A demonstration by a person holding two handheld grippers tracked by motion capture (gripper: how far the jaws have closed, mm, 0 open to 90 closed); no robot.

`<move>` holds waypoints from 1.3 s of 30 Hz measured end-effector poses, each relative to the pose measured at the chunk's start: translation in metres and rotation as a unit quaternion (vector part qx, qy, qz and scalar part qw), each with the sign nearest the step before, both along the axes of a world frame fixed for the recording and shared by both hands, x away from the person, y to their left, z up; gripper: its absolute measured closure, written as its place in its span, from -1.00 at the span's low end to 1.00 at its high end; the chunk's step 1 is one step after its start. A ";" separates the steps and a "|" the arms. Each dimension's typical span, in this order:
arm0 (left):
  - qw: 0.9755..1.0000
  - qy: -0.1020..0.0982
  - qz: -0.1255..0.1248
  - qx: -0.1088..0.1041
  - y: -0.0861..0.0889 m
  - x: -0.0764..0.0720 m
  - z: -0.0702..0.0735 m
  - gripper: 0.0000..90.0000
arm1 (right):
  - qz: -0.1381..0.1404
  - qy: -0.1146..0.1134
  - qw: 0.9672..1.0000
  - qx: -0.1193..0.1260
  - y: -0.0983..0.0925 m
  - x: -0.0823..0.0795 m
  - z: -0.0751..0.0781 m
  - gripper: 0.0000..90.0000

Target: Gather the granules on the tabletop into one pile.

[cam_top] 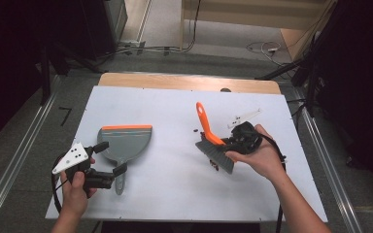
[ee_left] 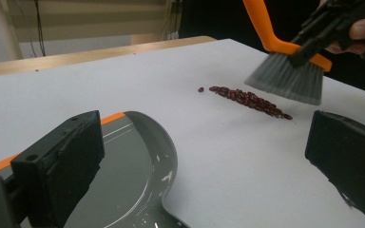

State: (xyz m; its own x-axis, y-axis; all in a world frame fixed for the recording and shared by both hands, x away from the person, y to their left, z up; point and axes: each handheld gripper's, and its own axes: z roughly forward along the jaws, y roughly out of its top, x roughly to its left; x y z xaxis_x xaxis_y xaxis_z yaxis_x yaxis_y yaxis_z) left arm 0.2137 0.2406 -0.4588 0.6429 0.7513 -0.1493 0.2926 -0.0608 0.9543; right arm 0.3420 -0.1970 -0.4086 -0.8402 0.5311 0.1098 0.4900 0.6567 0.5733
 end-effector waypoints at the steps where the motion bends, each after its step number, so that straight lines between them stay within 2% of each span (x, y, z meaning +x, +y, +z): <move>1: 1.000 0.000 0.000 0.000 0.000 0.000 0.000 -1.00 | 0.010 -0.004 1.000 -0.014 0.001 -0.005 -0.001 0.52; 3: 1.000 0.000 0.000 0.003 -0.001 0.000 0.000 -1.00 | 0.039 -0.006 0.999 -0.031 0.002 -0.012 -0.003 0.53; 6: 1.000 -0.005 0.002 0.002 -0.001 -0.001 0.001 -1.00 | 0.078 -0.008 0.996 -0.035 0.001 -0.017 -0.010 0.53; 9: 1.000 -0.005 0.004 0.001 -0.001 -0.001 0.001 -1.00 | 0.089 -0.018 0.994 -0.053 0.000 -0.019 -0.017 0.53; 11: 1.000 -0.005 0.005 0.000 0.000 -0.001 0.001 -1.00 | 0.091 -0.008 0.995 -0.044 -0.001 -0.020 -0.021 0.53; 13: 1.000 -0.005 0.005 0.000 0.000 -0.001 0.001 -1.00 | 0.114 -0.017 0.993 -0.038 -0.001 -0.018 -0.027 0.53; 15: 1.000 -0.005 0.004 0.001 -0.001 -0.001 0.001 -1.00 | 0.124 -0.019 0.992 -0.033 -0.001 -0.014 -0.030 0.53; 21: 1.000 -0.005 0.001 0.003 -0.002 -0.001 0.001 -1.00 | 0.125 -0.024 0.991 -0.042 0.003 0.005 -0.034 0.52; 28: 1.000 -0.005 0.001 0.001 -0.001 -0.001 0.000 -1.00 | 0.129 -0.037 0.990 -0.034 0.005 0.024 -0.038 0.51; 29: 1.000 -0.005 0.001 0.001 -0.001 -0.001 0.000 -1.00 | 0.136 -0.041 0.989 -0.031 0.005 0.027 -0.038 0.51; 39: 1.000 -0.004 0.002 0.001 -0.001 0.000 0.000 -1.00 | 0.142 -0.061 0.988 -0.029 0.009 0.044 -0.040 0.50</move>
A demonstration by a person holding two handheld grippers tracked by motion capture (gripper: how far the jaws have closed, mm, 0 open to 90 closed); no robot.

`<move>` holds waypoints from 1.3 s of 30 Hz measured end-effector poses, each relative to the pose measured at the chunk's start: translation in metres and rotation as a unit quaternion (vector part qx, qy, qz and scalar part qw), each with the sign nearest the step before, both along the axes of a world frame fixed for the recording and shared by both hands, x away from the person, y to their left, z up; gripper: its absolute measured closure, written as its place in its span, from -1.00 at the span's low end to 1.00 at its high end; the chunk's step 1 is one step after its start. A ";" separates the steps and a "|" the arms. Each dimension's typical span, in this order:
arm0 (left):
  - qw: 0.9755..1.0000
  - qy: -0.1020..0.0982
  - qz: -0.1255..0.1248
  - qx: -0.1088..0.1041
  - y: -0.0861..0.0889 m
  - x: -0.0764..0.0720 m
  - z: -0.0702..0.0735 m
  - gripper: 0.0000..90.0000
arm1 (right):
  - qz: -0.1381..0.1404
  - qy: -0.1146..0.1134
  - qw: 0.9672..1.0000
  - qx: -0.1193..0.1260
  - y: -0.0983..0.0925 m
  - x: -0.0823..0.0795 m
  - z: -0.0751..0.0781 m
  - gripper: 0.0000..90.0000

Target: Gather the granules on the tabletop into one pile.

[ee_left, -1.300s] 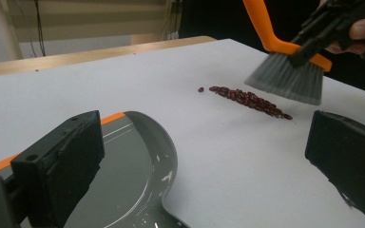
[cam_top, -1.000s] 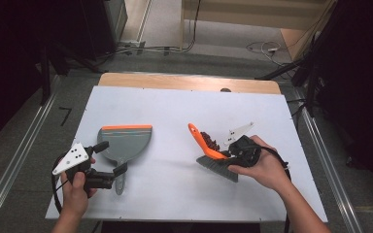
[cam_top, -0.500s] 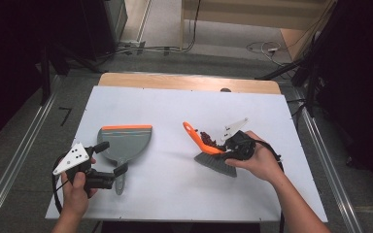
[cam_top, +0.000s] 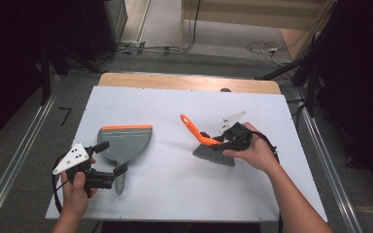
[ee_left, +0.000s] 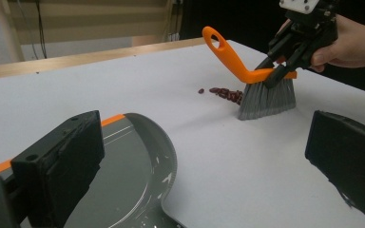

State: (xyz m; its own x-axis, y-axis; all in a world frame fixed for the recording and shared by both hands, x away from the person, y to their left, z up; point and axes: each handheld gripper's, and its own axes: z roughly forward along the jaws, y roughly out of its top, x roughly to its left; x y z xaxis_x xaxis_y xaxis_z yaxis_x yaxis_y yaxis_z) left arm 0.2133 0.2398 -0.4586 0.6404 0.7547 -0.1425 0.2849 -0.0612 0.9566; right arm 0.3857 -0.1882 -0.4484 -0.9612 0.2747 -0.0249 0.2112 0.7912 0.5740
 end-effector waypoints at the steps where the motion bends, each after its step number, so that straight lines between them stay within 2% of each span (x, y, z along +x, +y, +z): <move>1: 1.000 0.001 0.000 0.000 0.000 0.000 0.000 -1.00 | 0.001 -0.002 1.000 0.000 0.000 0.002 0.000 0.50; 11: 1.000 0.000 0.000 -0.001 0.001 0.000 0.000 -1.00 | -0.001 -0.004 1.000 0.004 0.002 0.018 0.000 0.50; 19: 1.000 0.001 -0.001 0.000 0.000 0.000 0.000 -1.00 | 0.004 -0.018 1.000 -0.001 0.006 0.030 0.002 0.50; 26: 1.000 0.002 -0.001 -0.001 0.000 0.000 0.000 -1.00 | 0.006 -0.023 1.000 -0.006 0.010 0.036 0.004 0.50; 30: 1.000 0.002 -0.002 -0.001 0.000 0.001 0.000 -1.00 | -0.005 -0.028 1.000 -0.006 0.010 0.040 0.005 0.50; 33: 1.000 0.002 -0.004 -0.001 -0.001 0.001 0.000 -1.00 | 0.002 -0.030 1.000 -0.006 0.011 0.042 0.005 0.50; 39: 1.000 0.003 -0.003 -0.003 0.000 0.001 -0.001 -1.00 | -0.001 -0.042 0.999 -0.017 0.014 0.039 0.009 0.51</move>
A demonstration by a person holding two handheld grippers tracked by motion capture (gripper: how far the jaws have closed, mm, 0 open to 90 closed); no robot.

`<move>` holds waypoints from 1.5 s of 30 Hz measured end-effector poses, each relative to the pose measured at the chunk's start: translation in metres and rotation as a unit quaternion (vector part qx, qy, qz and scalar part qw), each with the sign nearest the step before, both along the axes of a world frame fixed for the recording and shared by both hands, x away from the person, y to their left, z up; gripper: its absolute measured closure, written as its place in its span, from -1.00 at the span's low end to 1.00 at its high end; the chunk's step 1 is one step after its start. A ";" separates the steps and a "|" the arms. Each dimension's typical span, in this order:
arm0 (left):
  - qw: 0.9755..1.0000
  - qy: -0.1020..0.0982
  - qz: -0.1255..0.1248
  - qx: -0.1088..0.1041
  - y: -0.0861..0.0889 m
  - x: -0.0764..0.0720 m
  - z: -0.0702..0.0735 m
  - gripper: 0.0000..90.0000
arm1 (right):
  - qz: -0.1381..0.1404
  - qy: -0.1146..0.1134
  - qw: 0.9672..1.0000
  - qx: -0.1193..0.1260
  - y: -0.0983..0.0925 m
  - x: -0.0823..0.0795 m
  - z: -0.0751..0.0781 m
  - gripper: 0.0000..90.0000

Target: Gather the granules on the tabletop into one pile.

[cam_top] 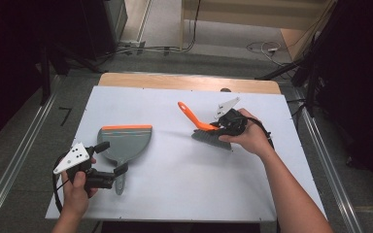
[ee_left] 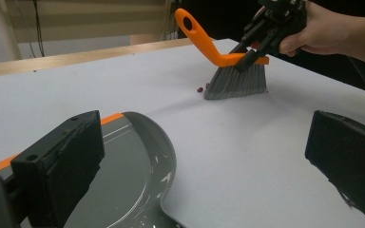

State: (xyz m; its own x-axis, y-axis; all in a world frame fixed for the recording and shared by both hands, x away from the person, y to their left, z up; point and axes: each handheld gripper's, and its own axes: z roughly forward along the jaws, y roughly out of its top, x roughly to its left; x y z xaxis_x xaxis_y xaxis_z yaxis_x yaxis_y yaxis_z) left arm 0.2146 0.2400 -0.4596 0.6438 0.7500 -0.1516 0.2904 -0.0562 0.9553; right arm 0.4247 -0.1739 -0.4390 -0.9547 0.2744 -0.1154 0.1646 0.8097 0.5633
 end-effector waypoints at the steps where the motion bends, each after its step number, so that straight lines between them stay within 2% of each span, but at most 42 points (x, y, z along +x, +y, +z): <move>1: 1.000 0.000 0.000 0.000 0.000 0.000 0.000 -1.00 | -0.002 -0.001 1.000 -0.001 0.000 -0.001 0.001 0.51; 5: 1.000 -0.001 -0.001 -0.004 0.000 -0.001 0.001 -1.00 | -0.009 0.015 1.000 0.014 0.001 -0.008 0.008 0.51; 9: 1.000 -0.001 -0.002 -0.002 0.000 -0.001 0.002 -1.00 | -0.021 0.016 0.999 0.030 0.004 -0.012 0.018 0.51; 10: 1.000 -0.002 -0.002 -0.002 0.000 -0.001 0.002 -1.00 | -0.032 0.020 0.999 0.035 0.006 -0.012 0.020 0.51; 12: 1.000 -0.002 -0.002 -0.003 0.000 0.000 0.002 -1.00 | -0.068 0.043 0.996 0.050 0.013 -0.012 0.023 0.51; 13: 1.000 -0.001 -0.002 -0.003 0.000 0.000 0.002 -1.00 | -0.086 0.054 0.993 0.055 0.017 -0.012 0.023 0.51; 14: 1.000 -0.001 -0.002 -0.003 0.000 0.000 0.002 -1.00 | -0.109 0.068 0.990 0.063 0.021 -0.011 0.023 0.51; 17: 1.000 -0.002 -0.003 -0.002 0.000 -0.001 0.002 -1.00 | -0.172 0.115 0.975 0.084 0.033 -0.010 0.017 0.51; 19: 1.000 -0.002 -0.002 -0.003 0.001 -0.001 0.002 -1.00 | -0.193 0.146 0.967 0.085 0.040 -0.007 0.009 0.51; 21: 1.000 -0.002 0.000 -0.005 0.003 -0.001 0.002 -1.00 | -0.205 0.164 0.962 0.074 0.043 -0.004 0.002 0.51; 23: 1.000 -0.002 0.000 -0.006 0.004 -0.001 0.001 -1.00 | -0.222 0.168 0.959 0.059 0.044 -0.001 -0.005 0.51; 25: 1.000 -0.002 0.001 -0.006 0.005 -0.001 0.001 -1.00 | -0.240 0.179 0.951 0.073 0.037 0.003 -0.007 0.51; 26: 1.000 -0.001 0.002 -0.008 0.005 -0.001 0.001 -1.00 | -0.248 0.174 0.950 0.074 0.033 0.005 -0.007 0.51; 30: 1.000 -0.002 0.002 -0.006 0.004 -0.001 0.001 -1.00 | -0.264 0.147 0.951 0.066 0.021 0.005 -0.003 0.51; 32: 1.000 -0.002 0.001 -0.003 0.004 0.000 0.001 -1.00 | -0.259 0.133 0.954 0.067 0.017 0.004 0.000 0.51; 35: 1.000 -0.001 0.001 -0.002 0.002 0.000 0.001 -1.00 | -0.237 0.129 0.959 0.089 0.011 -0.002 0.009 0.51; 37: 1.000 -0.001 0.000 -0.002 0.001 0.000 0.002 -1.00 | -0.214 0.133 0.963 0.100 0.010 -0.009 0.015 0.51; 39: 1.000 -0.001 0.001 -0.002 0.001 0.000 0.001 -1.00 | -0.178 0.138 0.970 0.095 0.014 -0.018 0.018 0.51; 41: 1.000 -0.001 0.001 -0.002 0.001 0.000 0.002 -1.00 | -0.141 0.142 0.976 0.082 0.020 -0.029 0.017 0.51; 43: 1.000 -0.002 0.001 -0.001 0.001 -0.001 0.002 -1.00 | -0.115 0.146 0.980 0.066 0.025 -0.036 0.009 0.51; 45: 1.000 -0.002 0.002 -0.004 0.001 -0.001 0.002 -1.00 | -0.091 0.149 0.984 0.044 0.026 -0.036 0.000 0.52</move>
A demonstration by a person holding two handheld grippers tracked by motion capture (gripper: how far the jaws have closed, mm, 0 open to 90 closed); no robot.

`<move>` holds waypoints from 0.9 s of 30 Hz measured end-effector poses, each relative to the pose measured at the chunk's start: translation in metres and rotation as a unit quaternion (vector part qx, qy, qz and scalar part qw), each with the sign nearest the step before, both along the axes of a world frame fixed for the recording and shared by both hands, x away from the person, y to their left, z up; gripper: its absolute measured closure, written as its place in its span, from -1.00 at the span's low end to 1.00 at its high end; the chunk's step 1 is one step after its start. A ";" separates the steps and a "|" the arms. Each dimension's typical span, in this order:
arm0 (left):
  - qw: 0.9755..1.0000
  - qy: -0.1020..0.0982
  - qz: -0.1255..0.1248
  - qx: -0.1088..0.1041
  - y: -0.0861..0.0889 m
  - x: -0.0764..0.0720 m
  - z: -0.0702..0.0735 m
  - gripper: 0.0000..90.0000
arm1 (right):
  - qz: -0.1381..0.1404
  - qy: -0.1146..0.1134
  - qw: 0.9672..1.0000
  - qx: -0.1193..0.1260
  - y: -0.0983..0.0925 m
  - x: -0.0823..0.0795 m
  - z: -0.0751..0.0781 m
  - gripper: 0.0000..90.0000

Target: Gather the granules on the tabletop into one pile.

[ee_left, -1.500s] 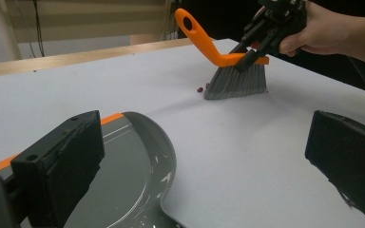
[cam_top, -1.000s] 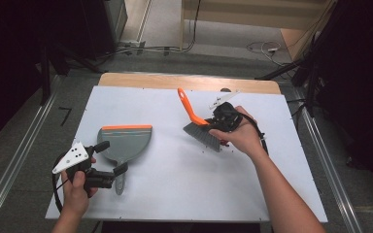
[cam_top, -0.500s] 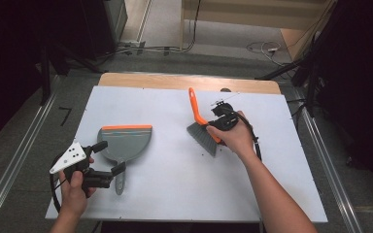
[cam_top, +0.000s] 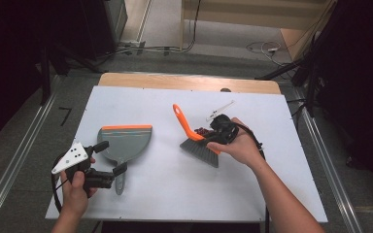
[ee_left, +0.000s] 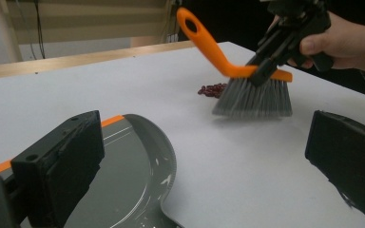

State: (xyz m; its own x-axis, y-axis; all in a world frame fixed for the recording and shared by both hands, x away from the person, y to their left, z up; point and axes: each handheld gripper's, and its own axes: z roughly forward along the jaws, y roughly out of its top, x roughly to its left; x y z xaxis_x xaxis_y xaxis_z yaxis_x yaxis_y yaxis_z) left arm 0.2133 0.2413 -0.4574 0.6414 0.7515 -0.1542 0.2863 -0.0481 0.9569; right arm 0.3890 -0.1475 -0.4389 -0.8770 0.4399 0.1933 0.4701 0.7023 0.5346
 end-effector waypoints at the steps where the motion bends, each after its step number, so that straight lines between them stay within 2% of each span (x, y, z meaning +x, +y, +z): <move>1: 1.000 0.000 0.000 -0.001 0.000 0.000 0.000 -1.00 | 0.004 -0.002 1.000 -0.012 -0.001 0.002 -0.004 0.52; 2: 1.000 -0.001 0.000 -0.001 0.000 0.000 0.000 -1.00 | -0.002 -0.009 1.000 -0.010 -0.004 0.005 -0.006 0.51; 3: 1.000 -0.001 0.000 -0.001 0.000 0.000 0.000 -1.00 | -0.005 -0.005 1.000 -0.001 -0.008 0.010 -0.007 0.51; 4: 1.000 -0.001 -0.001 -0.001 0.000 0.000 0.000 -1.00 | -0.010 -0.019 1.000 0.002 -0.012 0.014 -0.007 0.51; 5: 1.000 0.000 0.000 -0.001 0.001 0.000 0.000 -1.00 | -0.012 -0.034 0.999 -0.001 -0.015 0.017 -0.007 0.51; 7: 1.000 0.001 0.000 0.001 0.001 0.001 0.000 -1.00 | -0.016 -0.044 0.999 -0.003 -0.020 0.022 -0.005 0.51; 8: 1.000 0.001 0.000 0.001 0.001 0.001 -0.001 -1.00 | -0.015 -0.058 0.998 -0.006 -0.021 0.024 -0.005 0.51; 10: 1.000 0.001 0.000 0.000 0.001 0.001 -0.001 -1.00 | -0.009 -0.071 0.997 -0.018 -0.022 0.026 -0.002 0.52; 13: 1.000 0.001 -0.001 0.001 0.001 0.001 -0.001 -1.00 | -0.003 -0.091 0.996 -0.022 -0.024 0.026 0.004 0.52; 16: 1.000 0.002 -0.001 0.001 0.001 0.001 -0.001 -1.00 | -0.011 -0.099 0.995 -0.004 -0.031 0.024 0.012 0.52; 20: 1.000 0.002 0.000 0.002 0.002 0.000 -0.001 -1.00 | -0.037 -0.117 0.992 0.003 -0.047 0.018 0.024 0.51; 24: 1.000 0.001 0.000 0.001 0.001 0.000 -0.001 -1.00 | -0.017 -0.108 0.994 0.014 -0.068 0.013 0.028 0.51; 26: 1.000 0.001 0.000 0.001 0.001 0.001 -0.001 -1.00 | -0.005 -0.102 0.995 0.006 -0.077 0.011 0.026 0.51; 27: 1.000 0.001 -0.001 0.002 0.000 0.001 0.000 -1.00 | -0.014 -0.103 0.995 0.000 -0.082 0.010 0.025 0.51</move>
State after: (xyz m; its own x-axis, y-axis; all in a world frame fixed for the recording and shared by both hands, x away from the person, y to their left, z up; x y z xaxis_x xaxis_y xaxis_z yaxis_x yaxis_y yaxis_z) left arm 0.2139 0.2414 -0.4575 0.6425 0.7512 -0.1512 0.2873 -0.0532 0.9564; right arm 0.3991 -0.2294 -0.4141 -0.8854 0.4647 0.0112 0.3702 0.6902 0.6217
